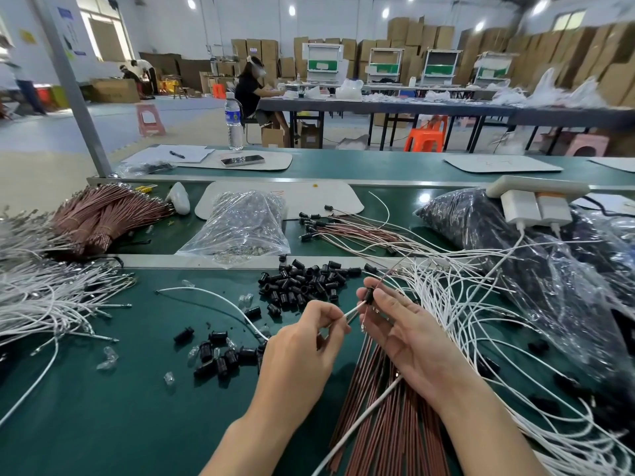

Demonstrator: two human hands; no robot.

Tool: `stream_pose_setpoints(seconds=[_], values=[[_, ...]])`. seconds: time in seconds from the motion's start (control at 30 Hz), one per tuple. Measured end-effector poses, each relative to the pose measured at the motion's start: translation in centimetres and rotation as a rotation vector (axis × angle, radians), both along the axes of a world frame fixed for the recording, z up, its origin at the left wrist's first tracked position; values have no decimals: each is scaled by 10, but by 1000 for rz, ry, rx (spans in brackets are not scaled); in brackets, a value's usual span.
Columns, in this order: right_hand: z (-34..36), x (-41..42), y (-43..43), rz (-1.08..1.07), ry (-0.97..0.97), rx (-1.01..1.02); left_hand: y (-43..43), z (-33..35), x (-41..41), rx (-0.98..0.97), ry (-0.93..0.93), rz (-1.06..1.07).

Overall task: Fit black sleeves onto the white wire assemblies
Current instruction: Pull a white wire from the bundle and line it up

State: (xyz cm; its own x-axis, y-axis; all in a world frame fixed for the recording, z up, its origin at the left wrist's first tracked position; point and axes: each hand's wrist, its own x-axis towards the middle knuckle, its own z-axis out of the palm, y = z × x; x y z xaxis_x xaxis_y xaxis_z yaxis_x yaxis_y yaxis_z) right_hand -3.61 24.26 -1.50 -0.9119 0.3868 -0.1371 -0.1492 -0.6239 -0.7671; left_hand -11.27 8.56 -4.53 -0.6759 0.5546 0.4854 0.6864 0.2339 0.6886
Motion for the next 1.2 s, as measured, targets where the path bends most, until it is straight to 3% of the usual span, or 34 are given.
stream_pose_setpoints(seconds=[0.47,0.8,1.2], values=[[-3,-5,-11,16,22,-67,-1,4,4,53,154,139],[-7,-9,-14,-5,2,17,-2,3,4,16,107,132],[-7,-10,-23,-90,0,152,3,5,1,-65,398,270]])
